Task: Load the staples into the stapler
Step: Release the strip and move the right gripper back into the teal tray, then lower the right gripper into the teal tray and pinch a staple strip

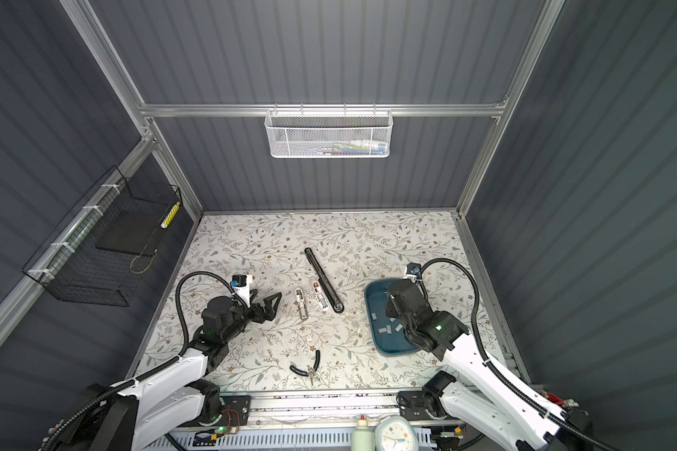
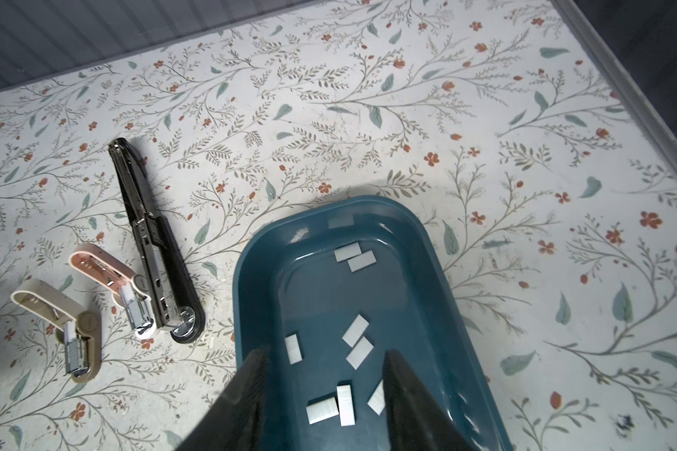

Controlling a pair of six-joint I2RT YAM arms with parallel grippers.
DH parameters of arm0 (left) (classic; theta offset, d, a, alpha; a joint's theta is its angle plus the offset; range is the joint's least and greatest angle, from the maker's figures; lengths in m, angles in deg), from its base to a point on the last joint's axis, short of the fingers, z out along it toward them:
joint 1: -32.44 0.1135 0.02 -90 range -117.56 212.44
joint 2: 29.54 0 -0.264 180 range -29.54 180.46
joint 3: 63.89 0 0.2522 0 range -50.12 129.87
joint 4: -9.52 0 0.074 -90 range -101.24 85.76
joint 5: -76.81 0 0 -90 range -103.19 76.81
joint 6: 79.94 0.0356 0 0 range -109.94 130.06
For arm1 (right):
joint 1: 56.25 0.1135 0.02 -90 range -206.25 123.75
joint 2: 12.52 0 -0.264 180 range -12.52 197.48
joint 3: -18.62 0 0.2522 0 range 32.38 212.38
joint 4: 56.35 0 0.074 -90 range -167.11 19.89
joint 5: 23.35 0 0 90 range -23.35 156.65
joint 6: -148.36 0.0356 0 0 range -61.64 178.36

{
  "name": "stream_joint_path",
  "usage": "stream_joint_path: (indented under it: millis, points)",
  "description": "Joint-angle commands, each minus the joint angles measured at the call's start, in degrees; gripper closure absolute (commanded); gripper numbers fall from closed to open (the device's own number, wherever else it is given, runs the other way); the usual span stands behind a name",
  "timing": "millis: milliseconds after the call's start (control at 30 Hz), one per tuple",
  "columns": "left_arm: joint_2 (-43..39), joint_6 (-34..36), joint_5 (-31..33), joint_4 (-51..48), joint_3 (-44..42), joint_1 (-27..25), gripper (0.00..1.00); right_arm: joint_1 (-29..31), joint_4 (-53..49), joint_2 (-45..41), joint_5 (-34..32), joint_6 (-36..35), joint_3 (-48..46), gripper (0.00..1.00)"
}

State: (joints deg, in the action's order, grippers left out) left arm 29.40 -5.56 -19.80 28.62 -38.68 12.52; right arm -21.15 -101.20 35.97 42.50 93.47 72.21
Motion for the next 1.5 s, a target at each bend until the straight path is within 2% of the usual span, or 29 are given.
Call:
stream_joint_path:
  millis: [0, 133, 433, 600, 833, 1000, 1100, 1467]
  points:
    - [-1.35, 0.16, 1.28, 1.02, -0.63, 0.06, 0.01, -1.87, -0.77, 0.79, 3.42, 1.33, -0.97, 0.50]
    - [-0.96, 0.21, 1.27, 1.05, -0.41, 0.06, 0.01, -4.41, 2.37, 0.86, 6.32, 2.70, -4.02, 0.51]
    - [-1.91, 0.24, 0.73, 1.50, -1.16, 0.06, 0.01, -6.93, 4.02, 3.28, 6.25, 4.57, -5.73, 0.57]
    - [-1.56, 0.16, 0.29, 1.74, -1.08, 0.06, 0.01, -7.32, 4.42, 6.87, 8.09, 4.55, -5.21, 0.62]
    - [-1.46, 0.31, 0.36, 1.77, -1.06, 0.06, 0.01, -8.16, 8.09, 12.03, 9.00, 4.24, -5.39, 0.60]
    - [-1.62, 0.31, 0.27, 1.69, -0.99, 0.07, 0.01, -9.86, 12.10, 18.37, 9.71, 5.22, -4.31, 0.63]
    - [-1.70, 0.32, 0.48, 1.85, -1.16, 0.06, 0.01, -10.18, 11.18, 20.69, 9.46, 5.77, -2.58, 0.65]
    - [-2.38, 0.21, 0.29, 1.78, -1.51, 0.06, 0.01, -10.16, 9.70, 10.44, 7.96, 12.99, -10.27, 0.62]
